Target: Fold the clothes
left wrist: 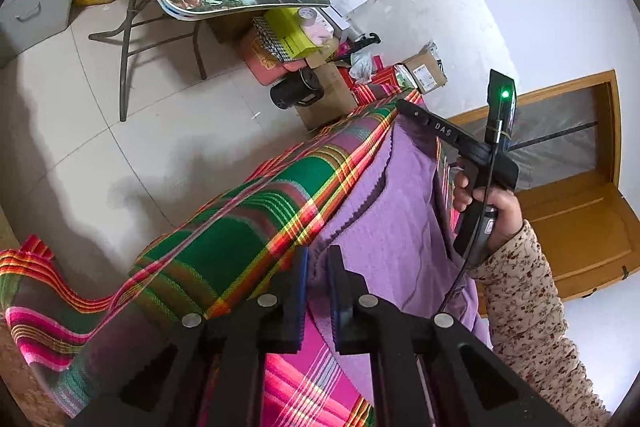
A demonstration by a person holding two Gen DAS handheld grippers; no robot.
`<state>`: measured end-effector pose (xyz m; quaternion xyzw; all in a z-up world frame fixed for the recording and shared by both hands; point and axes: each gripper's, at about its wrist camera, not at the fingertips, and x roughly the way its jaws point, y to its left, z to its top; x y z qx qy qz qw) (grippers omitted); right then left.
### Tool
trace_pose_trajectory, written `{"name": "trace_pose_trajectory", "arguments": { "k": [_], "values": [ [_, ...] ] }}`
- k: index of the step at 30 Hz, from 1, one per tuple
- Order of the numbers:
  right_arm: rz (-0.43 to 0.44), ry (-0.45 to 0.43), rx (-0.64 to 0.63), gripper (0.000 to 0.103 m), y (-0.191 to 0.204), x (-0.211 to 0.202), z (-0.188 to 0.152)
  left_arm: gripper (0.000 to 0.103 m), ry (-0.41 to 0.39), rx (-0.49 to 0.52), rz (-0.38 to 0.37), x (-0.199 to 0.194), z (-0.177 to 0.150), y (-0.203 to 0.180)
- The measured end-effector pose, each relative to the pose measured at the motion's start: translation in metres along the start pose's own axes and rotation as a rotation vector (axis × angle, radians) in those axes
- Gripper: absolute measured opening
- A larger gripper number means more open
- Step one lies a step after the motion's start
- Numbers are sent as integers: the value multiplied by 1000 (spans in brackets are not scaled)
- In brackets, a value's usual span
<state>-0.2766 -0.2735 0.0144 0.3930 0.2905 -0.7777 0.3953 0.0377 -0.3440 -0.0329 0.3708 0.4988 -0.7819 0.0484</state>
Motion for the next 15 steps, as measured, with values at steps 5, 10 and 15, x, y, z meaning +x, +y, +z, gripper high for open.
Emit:
{"name": "trace_pose_trajectory", "arguments": {
  "k": [5,10,15],
  "values": [
    [59,-57,98,34,-14,-48,-7,14,-17,31,60,-7,-6,-7],
    [65,-115,154,34,-31,-120,-48,19,-51,56,76,-25,-16,-14],
    [35,-135,238,34,-54,-190,-129,25,-66,117,51,-40,-33,-36]
  ]
}}
